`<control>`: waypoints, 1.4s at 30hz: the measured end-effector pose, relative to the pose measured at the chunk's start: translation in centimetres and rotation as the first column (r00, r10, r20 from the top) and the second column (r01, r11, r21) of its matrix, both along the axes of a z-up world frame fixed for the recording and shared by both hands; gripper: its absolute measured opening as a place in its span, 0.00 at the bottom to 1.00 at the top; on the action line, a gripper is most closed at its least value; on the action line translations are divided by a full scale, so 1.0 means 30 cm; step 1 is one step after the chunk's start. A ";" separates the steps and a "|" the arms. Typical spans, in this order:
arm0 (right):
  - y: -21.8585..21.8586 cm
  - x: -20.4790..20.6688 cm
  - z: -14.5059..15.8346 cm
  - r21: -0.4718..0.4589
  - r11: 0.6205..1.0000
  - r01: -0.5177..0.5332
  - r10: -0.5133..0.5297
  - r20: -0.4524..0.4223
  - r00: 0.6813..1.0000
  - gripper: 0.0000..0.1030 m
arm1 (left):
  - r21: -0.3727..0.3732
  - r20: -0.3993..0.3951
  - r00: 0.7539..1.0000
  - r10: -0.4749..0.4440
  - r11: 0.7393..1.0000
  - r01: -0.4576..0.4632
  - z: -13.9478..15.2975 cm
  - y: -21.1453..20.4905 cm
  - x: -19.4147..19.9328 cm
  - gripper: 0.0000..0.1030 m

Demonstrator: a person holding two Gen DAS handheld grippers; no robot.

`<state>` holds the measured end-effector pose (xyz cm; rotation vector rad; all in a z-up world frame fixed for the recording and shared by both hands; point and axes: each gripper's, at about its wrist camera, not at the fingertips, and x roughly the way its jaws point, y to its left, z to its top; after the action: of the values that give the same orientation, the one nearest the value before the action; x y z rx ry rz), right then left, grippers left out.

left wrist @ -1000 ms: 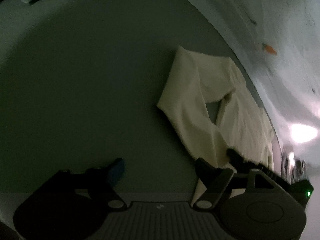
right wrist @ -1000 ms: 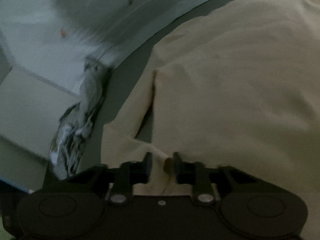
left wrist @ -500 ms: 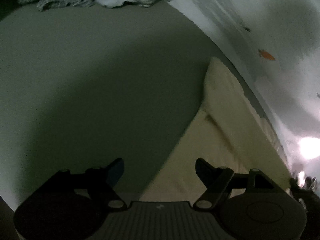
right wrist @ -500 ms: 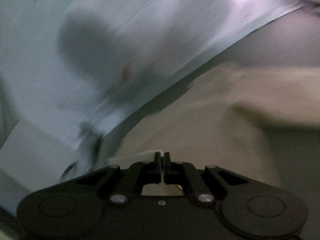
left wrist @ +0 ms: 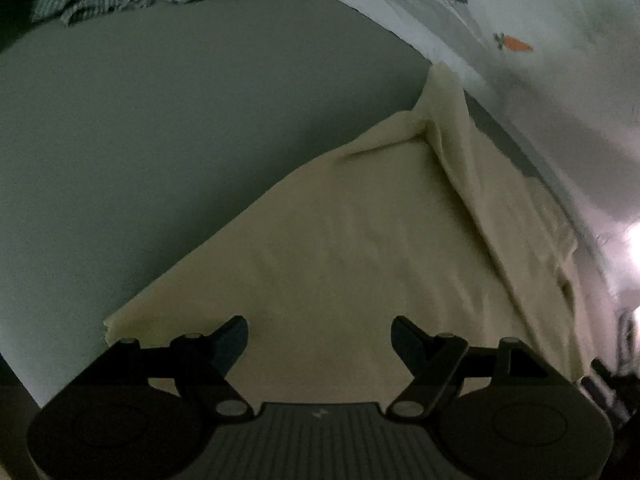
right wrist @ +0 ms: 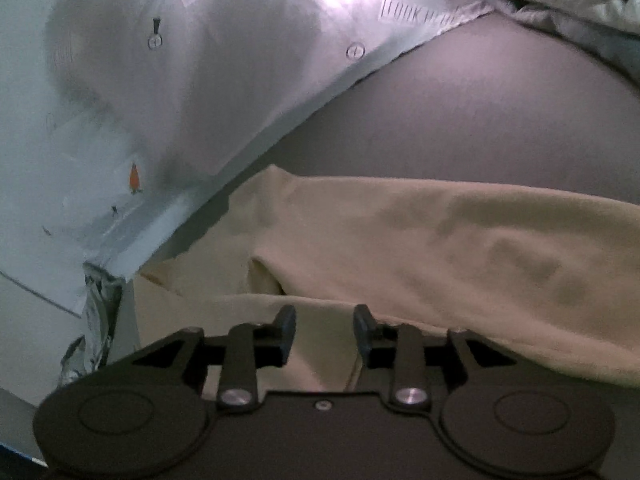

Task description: Fold clothes

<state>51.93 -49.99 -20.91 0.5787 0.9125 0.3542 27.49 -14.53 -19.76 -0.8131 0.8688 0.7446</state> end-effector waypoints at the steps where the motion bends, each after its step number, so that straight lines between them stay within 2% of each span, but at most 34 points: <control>1: 0.007 0.009 -0.008 -0.023 1.000 -0.010 0.010 -0.003 1.000 0.41 | 0.009 -0.018 1.000 -0.012 1.000 0.012 -0.004 -0.003 0.009 0.79; 3: 0.034 0.011 -0.011 -0.081 0.996 -0.045 0.046 0.018 0.999 0.40 | 0.019 -0.057 0.998 -0.037 0.999 0.038 -0.021 -0.013 0.029 0.82; 5: 0.061 0.008 -0.005 -0.135 0.987 -0.088 0.096 0.053 0.994 0.42 | 0.037 -0.089 0.994 -0.057 0.998 0.060 -0.031 -0.029 0.054 0.90; 6: 0.075 0.006 -0.002 -0.163 0.981 -0.109 0.121 0.069 0.990 0.38 | 0.042 -0.105 0.992 -0.064 0.997 0.069 -0.035 -0.036 0.069 0.92; 7: 0.090 0.008 0.000 -0.191 0.972 -0.137 0.154 0.076 0.985 0.21 | 0.050 -0.125 0.990 -0.071 0.996 0.078 -0.040 -0.044 0.083 0.94; 8: 0.103 0.010 0.002 -0.213 0.962 -0.169 0.188 0.072 0.980 0.09 | 0.055 -0.142 0.987 -0.079 0.995 0.088 -0.045 -0.053 0.093 0.97; 9: 0.112 0.010 0.008 -0.229 0.955 -0.189 0.211 0.077 0.974 0.03 | 0.060 -0.163 0.983 -0.089 0.993 0.100 -0.051 -0.060 0.107 0.98; 13: 0.121 0.006 0.066 -0.248 0.945 -0.215 0.255 0.146 0.956 0.03 | 0.087 -0.277 0.952 -0.133 0.983 0.163 -0.069 -0.089 0.171 1.00; 16: 0.086 0.021 0.120 -0.232 0.956 -0.178 0.227 0.207 0.952 0.03 | 0.093 -0.307 0.942 -0.136 0.981 0.172 -0.073 -0.096 0.185 1.00; 17: 0.061 0.035 0.133 -0.220 0.965 -0.145 0.194 0.222 0.956 0.03 | 0.089 -0.306 0.942 -0.137 0.981 0.171 -0.072 -0.092 0.182 1.00; 18: 0.035 0.049 0.144 -0.209 0.972 -0.107 0.156 0.234 0.960 0.03 | 0.081 -0.302 0.936 -0.184 0.973 0.218 -0.071 -0.091 0.181 1.00; 19: 0.006 0.065 0.151 -0.202 0.977 -0.070 0.119 0.242 0.963 0.03 | 0.071 -0.296 0.918 -0.265 0.952 0.297 -0.069 -0.089 0.181 1.00; 22: -0.080 0.121 0.154 -0.216 0.976 0.029 0.025 0.243 0.970 0.03 | 0.047 -0.293 0.915 -0.277 0.952 0.304 -0.055 -0.081 0.178 0.99; 24: -0.139 0.148 0.149 -0.220 0.972 0.087 -0.034 0.234 0.972 0.03 | 0.010 -0.214 0.932 -0.293 0.953 0.302 -0.019 -0.070 0.157 0.98; 27: -0.219 0.183 0.117 -0.234 0.959 0.158 -0.115 0.189 0.975 0.03 | -0.047 -0.041 0.959 -0.279 0.960 0.277 0.053 -0.039 0.110 0.98; 29: -0.243 0.205 0.083 -0.254 0.954 0.161 -0.126 0.147 0.981 0.04 | -0.053 0.020 0.967 -0.254 0.965 0.255 0.084 -0.015 0.088 0.98; 32: -0.227 0.206 0.061 -0.285 0.947 0.150 -0.128 0.095 0.987 0.10 | -0.030 0.051 0.976 -0.210 0.977 0.212 0.112 0.026 0.056 0.99; 35: -0.204 0.150 0.091 -0.271 0.945 0.181 -0.154 0.118 0.981 0.35 | -0.012 0.043 0.988 -0.149 0.989 0.150 0.113 0.085 0.032 0.99; 36: -0.197 0.124 0.105 -0.252 0.947 0.196 -0.168 0.128 0.977 0.42 | -0.014 0.042 0.991 -0.130 0.991 0.131 0.108 0.105 0.013 0.99; 39: -0.182 0.046 0.136 -0.178 0.958 0.226 -0.204 0.137 0.969 0.44 | -0.030 0.048 0.995 -0.084 0.996 0.086 0.097 0.178 -0.041 0.99; 42: -0.169 -0.025 0.125 0.004 0.964 0.265 -0.265 0.072 0.962 0.46 | -0.032 0.048 0.995 -0.082 0.996 0.084 0.089 0.228 -0.086 0.99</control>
<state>51.19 -55.05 -17.15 0.6698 0.7553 0.1291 24.92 -7.68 -17.10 -0.8170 0.8704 0.6372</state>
